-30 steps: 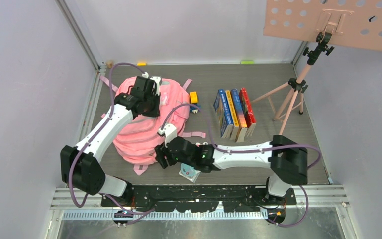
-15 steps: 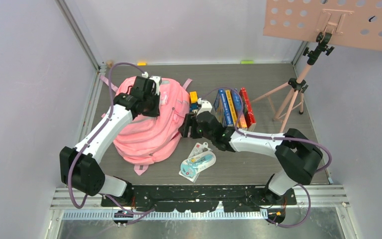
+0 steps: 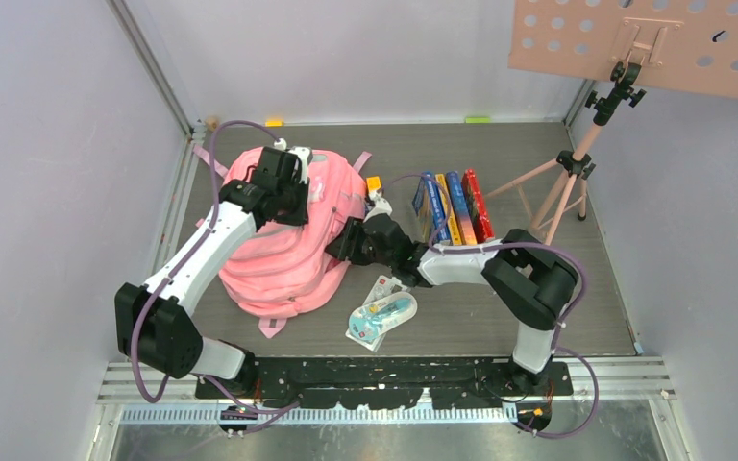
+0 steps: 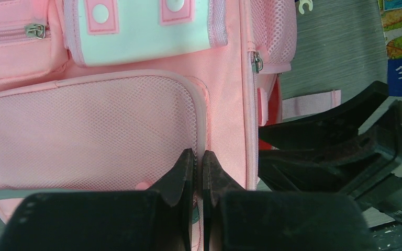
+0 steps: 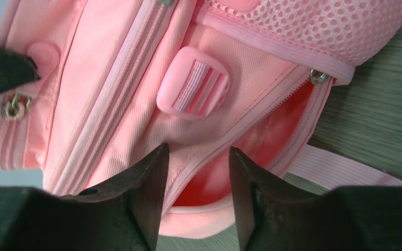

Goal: Pack the student bag
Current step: Unzip the student bag at the center of the board.

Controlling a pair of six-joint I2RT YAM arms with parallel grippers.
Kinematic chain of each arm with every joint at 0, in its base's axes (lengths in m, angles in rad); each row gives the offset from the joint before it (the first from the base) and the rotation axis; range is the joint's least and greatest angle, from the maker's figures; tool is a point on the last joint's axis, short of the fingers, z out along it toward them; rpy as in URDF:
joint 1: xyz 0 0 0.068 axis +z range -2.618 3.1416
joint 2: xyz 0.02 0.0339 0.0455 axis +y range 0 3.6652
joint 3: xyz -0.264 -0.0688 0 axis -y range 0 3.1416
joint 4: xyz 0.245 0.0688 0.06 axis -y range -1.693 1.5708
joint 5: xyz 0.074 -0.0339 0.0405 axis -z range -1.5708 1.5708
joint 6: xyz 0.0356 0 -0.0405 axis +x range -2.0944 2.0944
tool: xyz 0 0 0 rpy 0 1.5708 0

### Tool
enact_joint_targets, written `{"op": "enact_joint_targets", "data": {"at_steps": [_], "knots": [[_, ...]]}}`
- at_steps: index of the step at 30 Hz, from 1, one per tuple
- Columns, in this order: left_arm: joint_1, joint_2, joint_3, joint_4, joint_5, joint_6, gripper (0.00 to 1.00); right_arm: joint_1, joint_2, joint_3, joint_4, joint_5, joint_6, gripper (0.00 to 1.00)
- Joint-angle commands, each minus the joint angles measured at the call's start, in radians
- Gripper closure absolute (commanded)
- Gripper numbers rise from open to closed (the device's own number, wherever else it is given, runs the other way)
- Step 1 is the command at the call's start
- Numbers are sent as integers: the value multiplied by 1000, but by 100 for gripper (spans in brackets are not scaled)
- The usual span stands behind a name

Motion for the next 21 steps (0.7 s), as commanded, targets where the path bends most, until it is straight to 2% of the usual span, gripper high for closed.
{"op": "enact_joint_targets", "data": {"at_steps": [1, 5, 7, 12, 21], "knots": [[-3, -52, 12, 79, 27, 3, 100, -21, 44, 72, 104, 20, 49, 60], [-3, -50, 12, 80, 25, 0, 100, -66, 69, 112, 99, 25, 28, 89], [-3, -48, 10, 80, 34, -4, 100, -91, 82, 147, 81, 21, -5, 97], [-7, -31, 11, 82, 71, -12, 100, -149, 140, 249, 8, 14, -121, 99], [-55, -3, 5, 96, 115, -17, 100, -218, 300, 432, -57, -118, -209, 99]]}}
